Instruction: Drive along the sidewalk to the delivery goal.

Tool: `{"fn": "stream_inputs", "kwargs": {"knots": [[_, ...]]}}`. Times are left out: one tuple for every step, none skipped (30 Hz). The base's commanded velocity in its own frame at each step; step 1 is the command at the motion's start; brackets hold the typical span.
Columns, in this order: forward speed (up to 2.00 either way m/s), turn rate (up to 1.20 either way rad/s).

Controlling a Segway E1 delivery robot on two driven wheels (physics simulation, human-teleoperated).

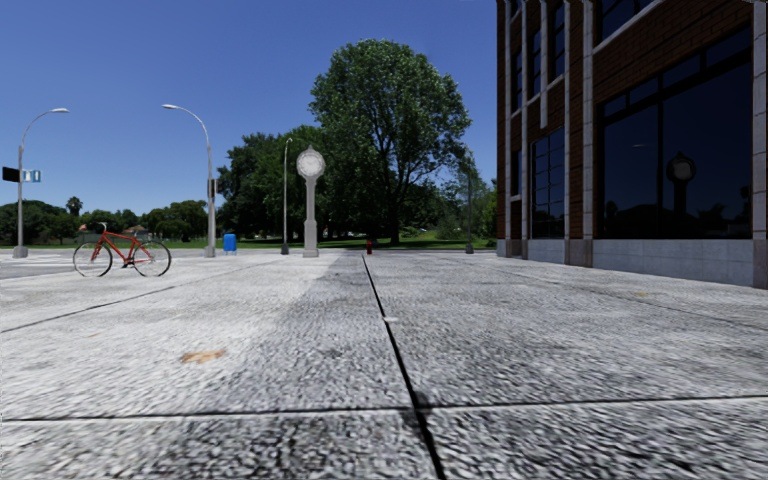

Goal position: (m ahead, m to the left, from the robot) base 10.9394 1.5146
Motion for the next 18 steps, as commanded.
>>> {"fn": "stream_inputs", "kwargs": {"knots": [[2.00, 0.00], [2.00, 0.00], [2.00, 0.00], [2.00, 0.33], [2.00, 0.36], [2.00, 0.36], [2.00, 0.37], [2.00, 0.37], [2.00, 0.37], [2.00, 0.37], [2.00, 0.37], [2.00, 0.37], [2.00, 0.37], [2.00, 0.34], [2.00, 0.30], [2.00, 0.30], [2.00, 0.22], [2.00, 0.18]]}}
